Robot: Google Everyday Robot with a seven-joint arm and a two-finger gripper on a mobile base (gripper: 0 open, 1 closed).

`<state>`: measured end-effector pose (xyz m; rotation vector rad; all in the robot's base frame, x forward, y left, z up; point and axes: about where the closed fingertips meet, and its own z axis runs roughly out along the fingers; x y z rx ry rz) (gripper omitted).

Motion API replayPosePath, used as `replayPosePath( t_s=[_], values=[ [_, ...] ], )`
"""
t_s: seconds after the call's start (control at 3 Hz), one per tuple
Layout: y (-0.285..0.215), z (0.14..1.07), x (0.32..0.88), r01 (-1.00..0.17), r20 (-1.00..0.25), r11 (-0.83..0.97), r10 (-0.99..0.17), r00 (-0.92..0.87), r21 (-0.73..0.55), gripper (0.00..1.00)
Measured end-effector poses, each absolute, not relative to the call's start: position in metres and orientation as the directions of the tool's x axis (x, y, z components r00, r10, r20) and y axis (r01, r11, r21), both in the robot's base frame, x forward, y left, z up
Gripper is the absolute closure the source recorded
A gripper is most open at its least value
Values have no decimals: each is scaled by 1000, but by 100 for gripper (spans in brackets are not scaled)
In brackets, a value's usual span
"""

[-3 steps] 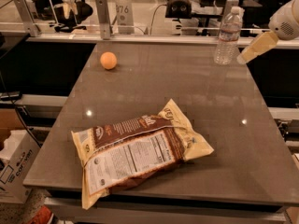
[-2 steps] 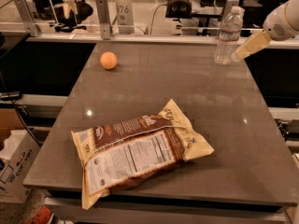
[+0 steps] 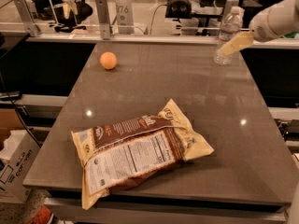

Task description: Move water bottle near brown chip bag

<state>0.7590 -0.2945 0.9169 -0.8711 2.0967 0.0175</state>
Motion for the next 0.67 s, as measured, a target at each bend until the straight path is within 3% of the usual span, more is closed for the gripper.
replayPosePath(
  t_s=[0.67],
  values=[
    [-265, 902, 793, -584, -769, 778, -514, -381, -231, 0]
  ],
)
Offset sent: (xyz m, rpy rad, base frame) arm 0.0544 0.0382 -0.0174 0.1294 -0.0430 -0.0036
